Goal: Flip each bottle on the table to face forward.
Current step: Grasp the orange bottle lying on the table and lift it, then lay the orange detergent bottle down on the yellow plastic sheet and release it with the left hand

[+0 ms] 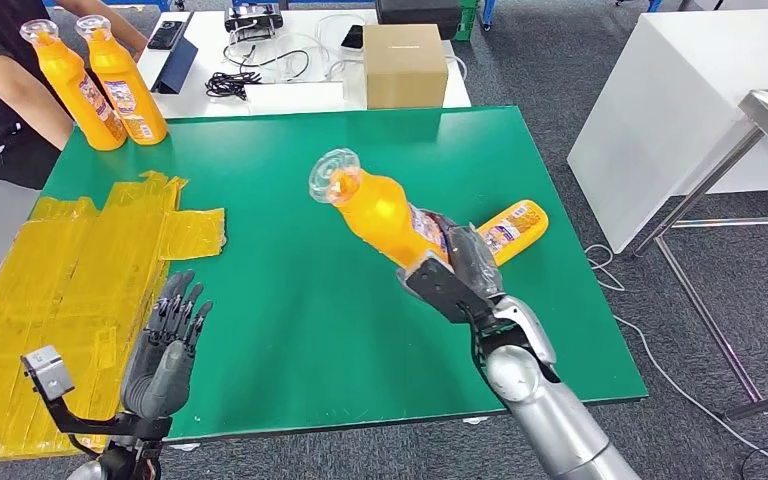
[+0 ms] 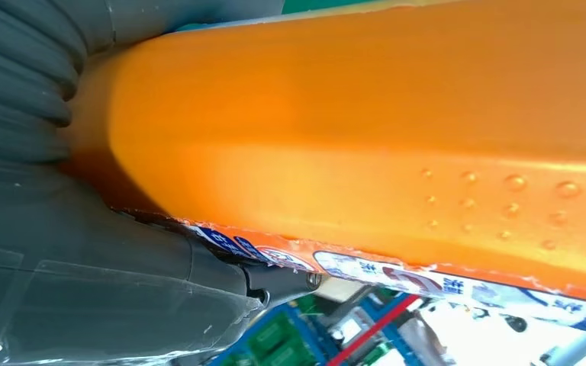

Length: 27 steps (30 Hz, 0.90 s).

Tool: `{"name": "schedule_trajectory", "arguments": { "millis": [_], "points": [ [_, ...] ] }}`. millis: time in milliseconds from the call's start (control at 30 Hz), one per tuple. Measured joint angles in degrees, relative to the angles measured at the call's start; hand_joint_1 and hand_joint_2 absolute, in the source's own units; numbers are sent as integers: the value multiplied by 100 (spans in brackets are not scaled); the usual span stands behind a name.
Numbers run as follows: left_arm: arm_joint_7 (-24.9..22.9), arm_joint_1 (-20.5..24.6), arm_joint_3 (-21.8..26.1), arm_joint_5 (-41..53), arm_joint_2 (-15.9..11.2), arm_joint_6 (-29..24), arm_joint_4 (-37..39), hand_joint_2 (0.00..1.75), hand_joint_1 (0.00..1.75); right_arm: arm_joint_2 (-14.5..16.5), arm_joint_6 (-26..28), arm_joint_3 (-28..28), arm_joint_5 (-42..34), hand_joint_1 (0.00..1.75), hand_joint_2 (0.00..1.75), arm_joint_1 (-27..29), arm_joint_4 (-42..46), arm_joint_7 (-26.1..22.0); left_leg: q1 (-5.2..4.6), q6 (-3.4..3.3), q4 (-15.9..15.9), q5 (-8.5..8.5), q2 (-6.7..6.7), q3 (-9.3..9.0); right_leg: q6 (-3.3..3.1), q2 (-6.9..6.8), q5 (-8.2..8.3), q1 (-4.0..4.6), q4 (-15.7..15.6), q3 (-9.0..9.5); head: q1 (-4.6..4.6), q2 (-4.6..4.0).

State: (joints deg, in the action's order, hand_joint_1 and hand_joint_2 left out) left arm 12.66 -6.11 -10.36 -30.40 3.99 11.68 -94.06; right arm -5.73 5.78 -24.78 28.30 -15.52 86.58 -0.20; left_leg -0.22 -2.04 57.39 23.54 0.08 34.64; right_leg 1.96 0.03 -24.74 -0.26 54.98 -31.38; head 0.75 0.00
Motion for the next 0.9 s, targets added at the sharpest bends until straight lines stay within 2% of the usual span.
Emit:
{"name": "schedule_trajectory", "arguments": {
  "millis": [267, 567, 900],
  "points": [
    [-88, 67, -158, -214, 57, 72, -5, 175, 0, 400, 223, -339, 310, 175, 175, -238, -373, 109, -1, 0, 0, 0, -3, 18, 0, -2, 0, 0, 1, -12, 0, 0],
    [-229, 255, -277, -756, 199, 151, -3, 175, 0, 1170, 669, -1143, 1084, 175, 175, -616, -1217, 281, 8, 6, 0, -4, -4, 26, 0, -4, 1, 3, 5, -26, 1, 0],
    [-333, 273, -259, -1228, 227, 221, -3, 175, 0, 1516, 710, -1713, 1399, 175, 175, -728, -1569, 413, 6, 6, 0, -4, -9, 39, -1, -6, -1, 2, 5, -37, 1, 0]
  ]
}}
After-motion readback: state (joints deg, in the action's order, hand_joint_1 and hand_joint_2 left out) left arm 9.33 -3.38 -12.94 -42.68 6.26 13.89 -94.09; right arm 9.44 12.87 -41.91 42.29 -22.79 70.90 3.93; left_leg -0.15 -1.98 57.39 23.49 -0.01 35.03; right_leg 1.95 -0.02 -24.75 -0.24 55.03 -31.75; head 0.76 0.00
